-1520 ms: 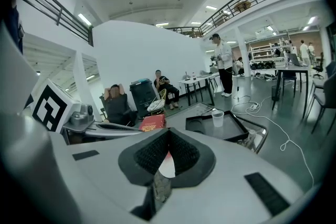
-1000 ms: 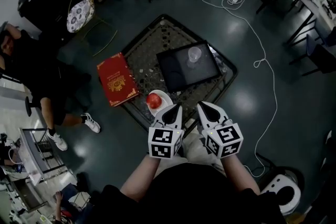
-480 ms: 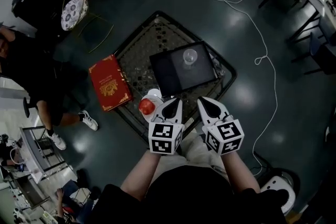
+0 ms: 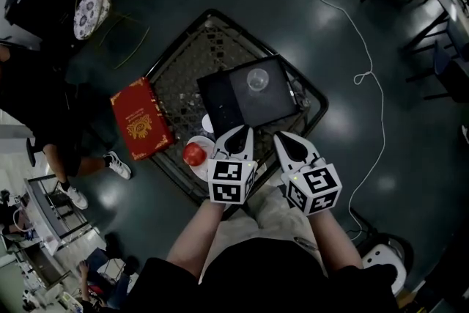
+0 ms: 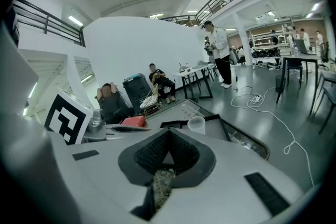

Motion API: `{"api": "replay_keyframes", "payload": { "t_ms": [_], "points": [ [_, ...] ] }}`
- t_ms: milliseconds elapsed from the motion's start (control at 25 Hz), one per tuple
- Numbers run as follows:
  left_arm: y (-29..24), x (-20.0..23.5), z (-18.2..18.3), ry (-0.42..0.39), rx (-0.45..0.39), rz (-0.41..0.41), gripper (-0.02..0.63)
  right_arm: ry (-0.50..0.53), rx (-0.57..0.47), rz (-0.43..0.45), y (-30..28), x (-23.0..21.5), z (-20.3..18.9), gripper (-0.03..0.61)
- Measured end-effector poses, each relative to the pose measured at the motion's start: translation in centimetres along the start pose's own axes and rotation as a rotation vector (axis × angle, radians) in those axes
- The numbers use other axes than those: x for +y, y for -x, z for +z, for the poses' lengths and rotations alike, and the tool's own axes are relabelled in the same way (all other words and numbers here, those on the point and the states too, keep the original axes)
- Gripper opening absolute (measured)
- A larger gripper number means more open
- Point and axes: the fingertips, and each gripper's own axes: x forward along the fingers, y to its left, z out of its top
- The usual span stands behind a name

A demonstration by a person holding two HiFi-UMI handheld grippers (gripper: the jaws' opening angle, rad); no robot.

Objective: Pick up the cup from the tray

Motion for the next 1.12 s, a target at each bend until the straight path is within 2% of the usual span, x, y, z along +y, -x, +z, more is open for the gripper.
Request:
{"api": "replay_keyframes", "payload": {
  "t_ms": [200,360,600,1120],
  "points": [
    [-2.8,1.1,-0.1,0.012,0.0,0.029,0.026,-0.012,0.022,0.006,-1.2,-1.3,-0.7,0.011],
    [-5.1,1.8,-0.1,-0.004,0.014,0.038,0.108,-0.028,0.031,0.003,-2.1,-2.3,-1.0,0.011],
    [-8.7,2.8,-0.2,-0.025,0.019,0.056,0.183,-0.055,0.049,0.011,-3.5,-3.5,-1.8,0.011],
    [-15.5,4.5,-2.5,-0.031,0.101,0.084,0.296,-0.106,0.074,0.014,-5.4,-5.6,-3.5,0.011]
  ]
}}
